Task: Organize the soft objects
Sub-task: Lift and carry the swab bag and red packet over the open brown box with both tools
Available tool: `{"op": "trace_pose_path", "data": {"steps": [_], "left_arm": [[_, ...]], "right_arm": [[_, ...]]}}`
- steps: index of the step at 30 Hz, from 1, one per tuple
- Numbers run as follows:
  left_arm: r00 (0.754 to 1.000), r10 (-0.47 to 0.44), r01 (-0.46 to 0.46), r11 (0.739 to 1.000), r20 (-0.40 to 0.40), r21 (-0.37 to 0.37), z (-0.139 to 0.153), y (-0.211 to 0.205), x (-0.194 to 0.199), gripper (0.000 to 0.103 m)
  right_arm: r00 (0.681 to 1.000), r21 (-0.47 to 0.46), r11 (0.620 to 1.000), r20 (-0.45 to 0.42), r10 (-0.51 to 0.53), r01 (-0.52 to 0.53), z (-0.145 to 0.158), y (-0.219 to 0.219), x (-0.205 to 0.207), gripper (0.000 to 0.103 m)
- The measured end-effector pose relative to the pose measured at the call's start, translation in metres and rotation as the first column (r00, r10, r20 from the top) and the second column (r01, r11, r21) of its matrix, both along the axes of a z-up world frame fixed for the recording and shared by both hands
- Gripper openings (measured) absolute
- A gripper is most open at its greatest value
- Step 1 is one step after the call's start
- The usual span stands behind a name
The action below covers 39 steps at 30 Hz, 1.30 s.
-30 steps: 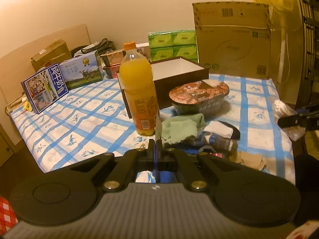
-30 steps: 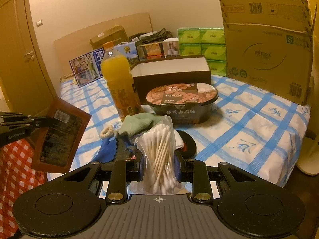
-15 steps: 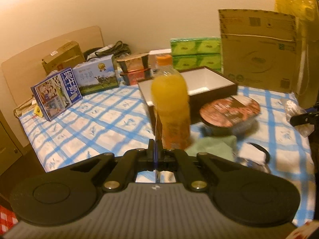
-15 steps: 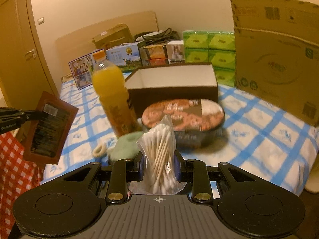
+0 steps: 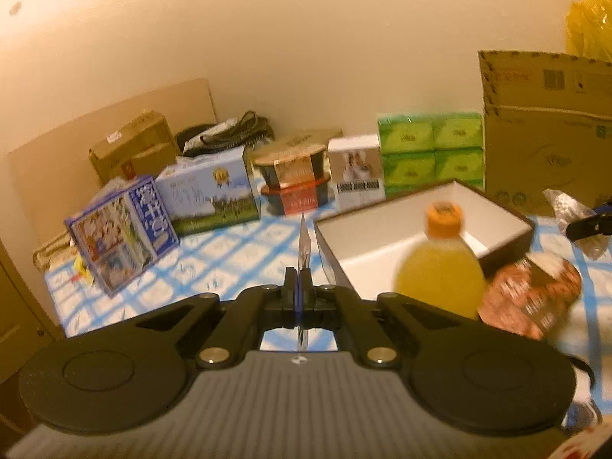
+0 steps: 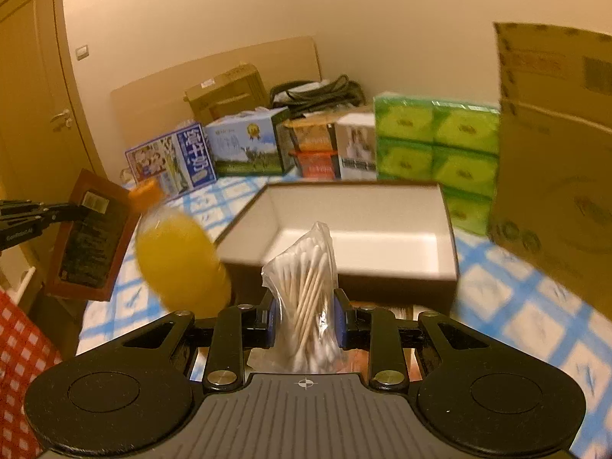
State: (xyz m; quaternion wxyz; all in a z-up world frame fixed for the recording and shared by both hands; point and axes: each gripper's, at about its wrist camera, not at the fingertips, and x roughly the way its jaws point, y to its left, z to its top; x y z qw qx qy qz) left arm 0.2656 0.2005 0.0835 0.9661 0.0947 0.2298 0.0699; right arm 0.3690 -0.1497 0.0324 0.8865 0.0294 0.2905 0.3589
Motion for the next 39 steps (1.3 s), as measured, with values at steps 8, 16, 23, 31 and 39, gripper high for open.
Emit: {"op": "trace_pose_path", "data": {"steps": [8,16,23,31,39], "left_arm": [[0.995,-0.079,0.079,0.997,0.059,-0.001,0.02,0.011,0.089,0.001],[0.977,-0.195,0.202,0.977,0.087,-0.074,0.025,0.002,0.171,0.001],[0.968,-0.24,0.247,0.963,0.069,-0.112,0.009,-0.007,0.218,0.001],[0.989,-0.142,0.135,0.979,-0.04,-0.15,-0.041,0.051,0.199,0.013],[0.982,-0.095,0.076,0.99,-0.163,-0.121,-0.124,0.085,0.173,0.028]], "right_arm": [[1.0,0.0,1.0,0.028,0.001,-0.001,0.002,0.036,0.088,0.029],[1.0,-0.039,0.999,0.027,-0.011,0.012,-0.015,0.064,0.152,0.029],[1.0,-0.06,0.998,0.005,-0.028,0.028,-0.032,0.072,0.181,0.029],[0.999,-0.092,0.996,-0.034,-0.011,0.007,-0.056,0.086,0.183,0.029],[0.998,-0.11,0.994,-0.054,-0.021,0.015,-0.07,0.089,0.178,0.029]]}}
